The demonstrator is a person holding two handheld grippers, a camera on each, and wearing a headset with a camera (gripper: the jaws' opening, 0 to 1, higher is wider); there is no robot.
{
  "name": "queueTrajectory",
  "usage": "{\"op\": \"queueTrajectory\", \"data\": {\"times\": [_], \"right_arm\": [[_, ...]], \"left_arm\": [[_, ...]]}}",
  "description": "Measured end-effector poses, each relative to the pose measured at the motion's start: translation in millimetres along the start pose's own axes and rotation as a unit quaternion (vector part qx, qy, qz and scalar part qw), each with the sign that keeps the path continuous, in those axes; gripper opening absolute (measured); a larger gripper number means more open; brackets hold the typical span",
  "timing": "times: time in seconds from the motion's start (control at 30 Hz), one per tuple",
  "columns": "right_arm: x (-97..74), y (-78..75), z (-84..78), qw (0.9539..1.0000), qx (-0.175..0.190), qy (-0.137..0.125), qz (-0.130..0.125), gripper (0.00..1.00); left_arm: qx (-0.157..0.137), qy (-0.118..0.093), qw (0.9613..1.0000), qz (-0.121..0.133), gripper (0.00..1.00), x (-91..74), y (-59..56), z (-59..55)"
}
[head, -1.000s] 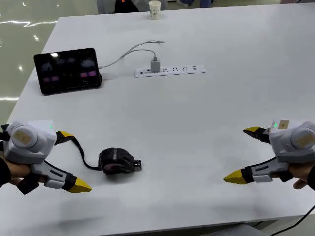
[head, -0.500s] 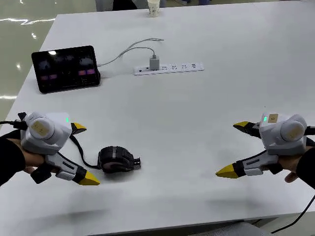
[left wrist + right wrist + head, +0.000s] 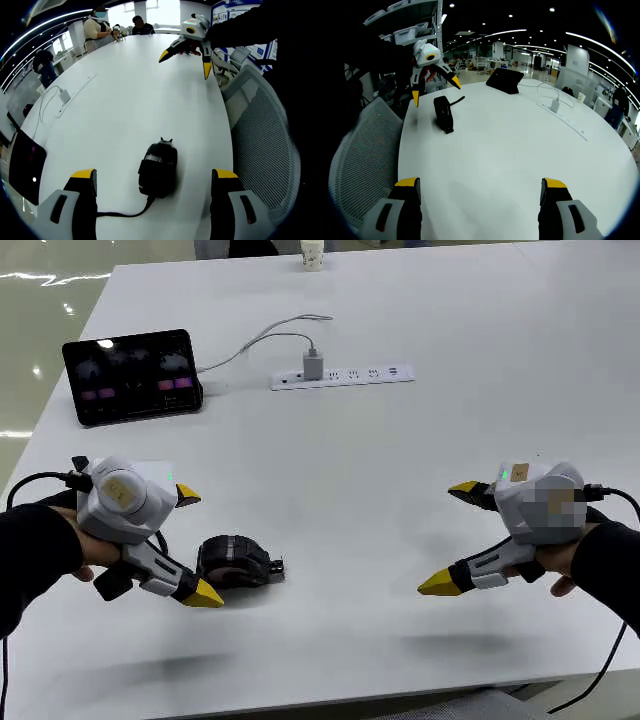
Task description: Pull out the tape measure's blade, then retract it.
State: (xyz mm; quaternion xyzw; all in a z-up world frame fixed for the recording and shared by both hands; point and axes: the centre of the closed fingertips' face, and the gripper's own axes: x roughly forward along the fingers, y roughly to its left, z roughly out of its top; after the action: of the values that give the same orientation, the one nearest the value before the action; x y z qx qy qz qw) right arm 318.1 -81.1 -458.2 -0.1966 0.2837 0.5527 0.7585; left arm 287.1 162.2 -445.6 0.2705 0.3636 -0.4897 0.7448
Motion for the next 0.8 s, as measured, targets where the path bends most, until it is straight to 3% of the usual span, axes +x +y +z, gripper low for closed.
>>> {"op": "queueTrajectory", "data": {"times": [0.07,0.17,0.33,0.53,0.67,0.8], "right_arm": [[2.8,1.7,3.4,1.0,-0.003,-0.001,0.003,0.99],[7.2,4.8,8.0,1.0,-0.007,-0.003,0.007,0.99],[16.3,13.1,8.5,0.9997,-0.016,0.004,0.019,0.99],[22.7,16.9,12.0,0.9994,-0.019,0.005,0.028,0.99],[28.6,16.8,11.6,0.9992,-0.023,0.008,0.032,0.99],[40.2,18.1,11.8,0.9988,-0.028,0.014,0.038,0.99]], "left_arm": [[0.003,0.008,1.0,-0.001,0.9,2.8,1.0,-0.5],[0.025,0.04,0.9989,0.008,0.86,5.7,5.6,-4.7],[0.046,0.05,0.9976,-0.013,0.86,17.3,-6.2,1.4],[0.062,0.08,0.9946,-0.023,0.82,32.3,-11.6,-10.2],[0.063,0.078,0.9947,-0.025,0.78,36.6,-12.6,-9.4],[0.083,0.07,0.994,-0.014,0.68,41.6,-6.4,-8.5]]}}
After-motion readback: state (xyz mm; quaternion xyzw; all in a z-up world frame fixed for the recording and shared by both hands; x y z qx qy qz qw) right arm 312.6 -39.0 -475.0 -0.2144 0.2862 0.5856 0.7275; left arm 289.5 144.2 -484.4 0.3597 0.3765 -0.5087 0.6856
